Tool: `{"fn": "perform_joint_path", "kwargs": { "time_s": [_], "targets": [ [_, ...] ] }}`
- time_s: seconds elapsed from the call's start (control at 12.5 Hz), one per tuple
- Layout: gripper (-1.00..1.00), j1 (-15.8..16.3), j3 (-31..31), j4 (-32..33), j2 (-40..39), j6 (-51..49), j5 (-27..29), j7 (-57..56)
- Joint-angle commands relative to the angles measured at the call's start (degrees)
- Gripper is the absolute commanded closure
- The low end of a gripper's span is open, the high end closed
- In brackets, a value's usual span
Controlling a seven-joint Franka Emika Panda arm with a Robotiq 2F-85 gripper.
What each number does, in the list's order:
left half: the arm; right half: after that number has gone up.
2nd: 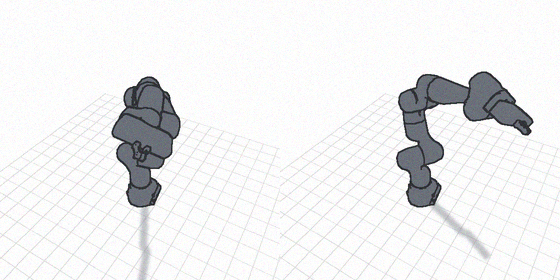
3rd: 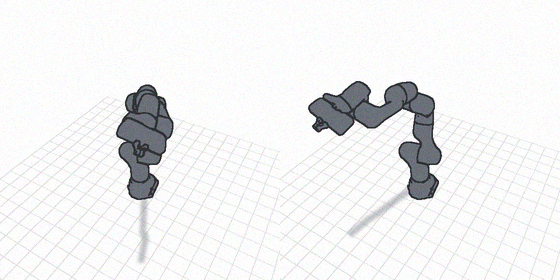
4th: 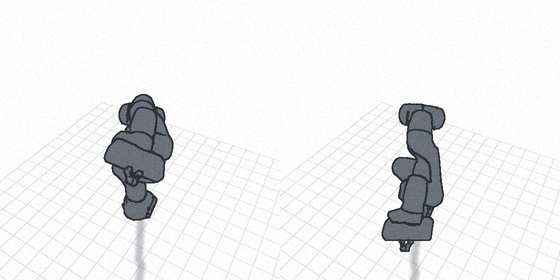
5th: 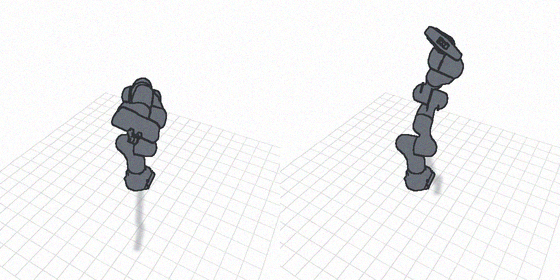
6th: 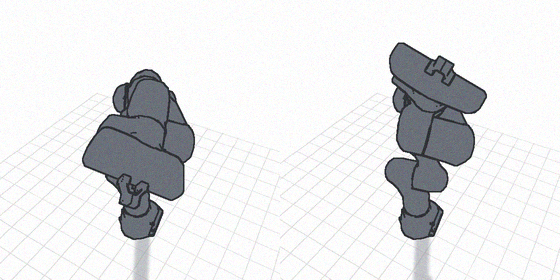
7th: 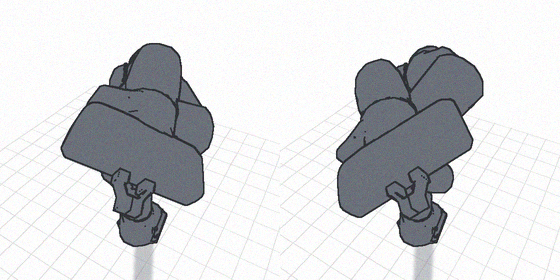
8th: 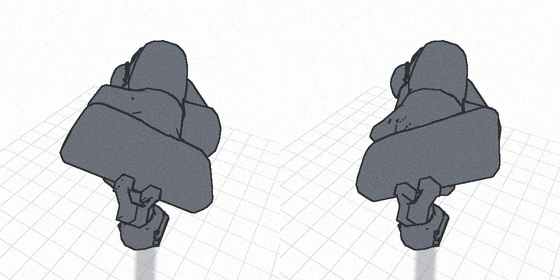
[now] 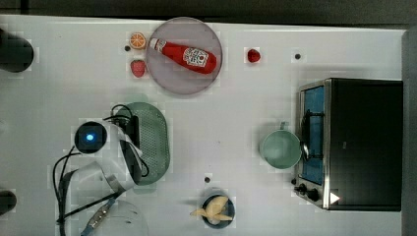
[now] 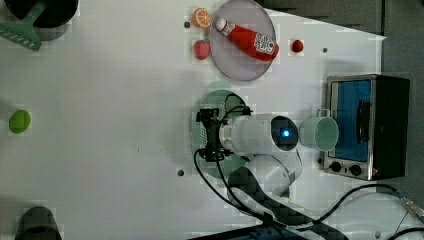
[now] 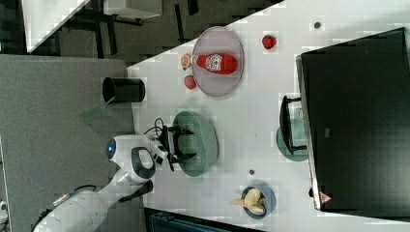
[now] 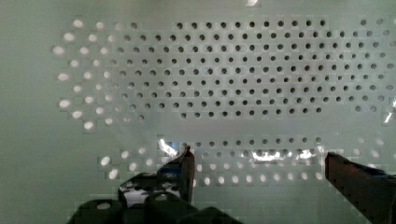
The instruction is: Drag strainer right to left.
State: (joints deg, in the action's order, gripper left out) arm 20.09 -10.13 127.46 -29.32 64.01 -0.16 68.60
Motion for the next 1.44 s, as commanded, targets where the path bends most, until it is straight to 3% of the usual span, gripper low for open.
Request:
{"fn": "perform_joint_path", "kwargs": {
  "time_s": [0.08, 0.8, 1.44],
  "targets": [
    [-1.0, 3.3, 0.4, -3.4, -1.1, -1.3, 0.3, 6.4],
    [-1.0, 9.5, 0.4, -11.8, -6.4, -1.2, 6.9, 7.3],
    [-1.0, 13.2, 0.4, -17.7, -9.8, -1.1, 8.9, 12.7]
  ]
}}
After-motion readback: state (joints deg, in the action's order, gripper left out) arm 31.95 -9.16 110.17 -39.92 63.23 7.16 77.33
